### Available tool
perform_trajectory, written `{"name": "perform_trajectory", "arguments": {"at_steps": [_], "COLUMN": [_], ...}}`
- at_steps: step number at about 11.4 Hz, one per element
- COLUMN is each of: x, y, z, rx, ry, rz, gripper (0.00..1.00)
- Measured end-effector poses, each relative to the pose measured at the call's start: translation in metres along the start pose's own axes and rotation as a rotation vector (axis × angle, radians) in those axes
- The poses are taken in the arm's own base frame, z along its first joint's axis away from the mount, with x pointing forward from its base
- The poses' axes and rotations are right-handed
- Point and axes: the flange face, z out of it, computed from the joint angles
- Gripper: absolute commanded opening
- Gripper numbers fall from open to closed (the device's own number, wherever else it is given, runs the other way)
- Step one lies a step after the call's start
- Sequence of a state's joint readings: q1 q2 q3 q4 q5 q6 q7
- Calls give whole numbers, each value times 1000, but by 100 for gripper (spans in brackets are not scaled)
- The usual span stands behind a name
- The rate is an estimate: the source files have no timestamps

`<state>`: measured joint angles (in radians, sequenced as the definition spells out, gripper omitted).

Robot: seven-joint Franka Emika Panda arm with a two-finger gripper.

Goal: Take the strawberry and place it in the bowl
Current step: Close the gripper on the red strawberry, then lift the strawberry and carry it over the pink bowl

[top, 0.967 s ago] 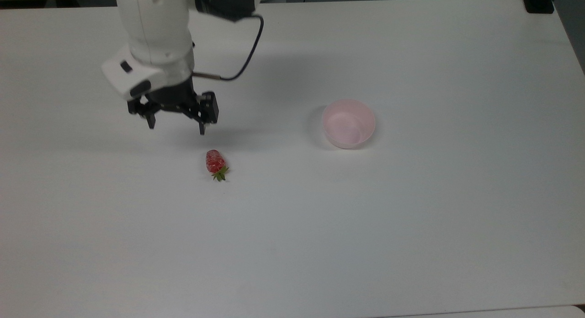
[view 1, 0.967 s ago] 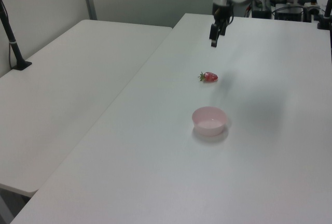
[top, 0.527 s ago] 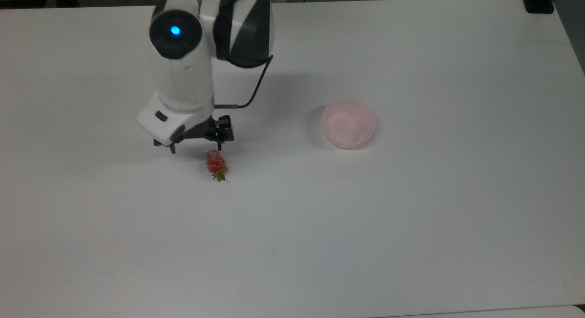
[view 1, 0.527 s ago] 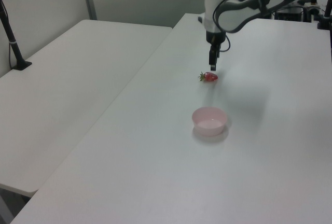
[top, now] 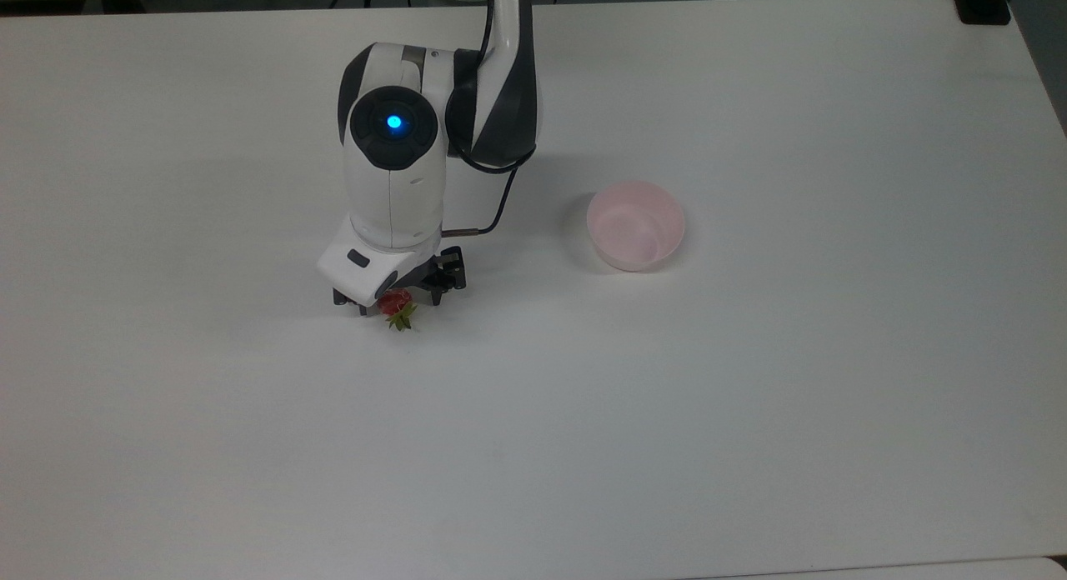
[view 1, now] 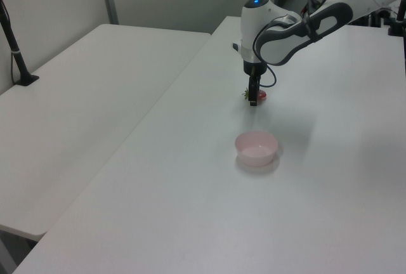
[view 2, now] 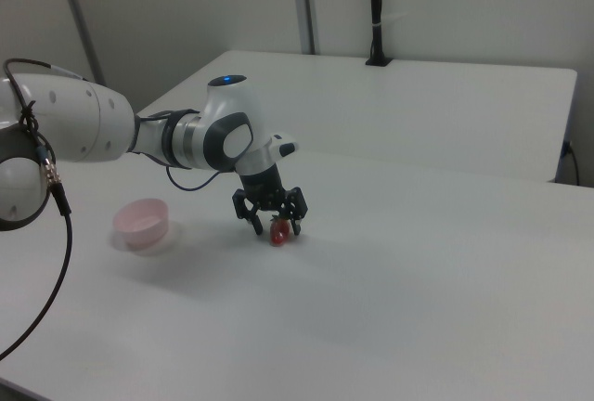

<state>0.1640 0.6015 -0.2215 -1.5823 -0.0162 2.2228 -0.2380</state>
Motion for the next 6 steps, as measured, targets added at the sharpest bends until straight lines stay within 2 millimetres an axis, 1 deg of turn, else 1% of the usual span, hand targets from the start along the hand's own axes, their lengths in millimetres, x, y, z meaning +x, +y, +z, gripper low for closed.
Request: {"name": "perform_trajectory", "arguments": {"at_steps": [1,2,3,6], "x": [1,2,2,3], "y": [0,0,0,0], "z": [-2,-3,-4,-4], "rx": [-1,-2,-2,-2], "ry": [4,7,9,9], "rz": [0,0,0,0], "gripper": [45,40,38,39]}}
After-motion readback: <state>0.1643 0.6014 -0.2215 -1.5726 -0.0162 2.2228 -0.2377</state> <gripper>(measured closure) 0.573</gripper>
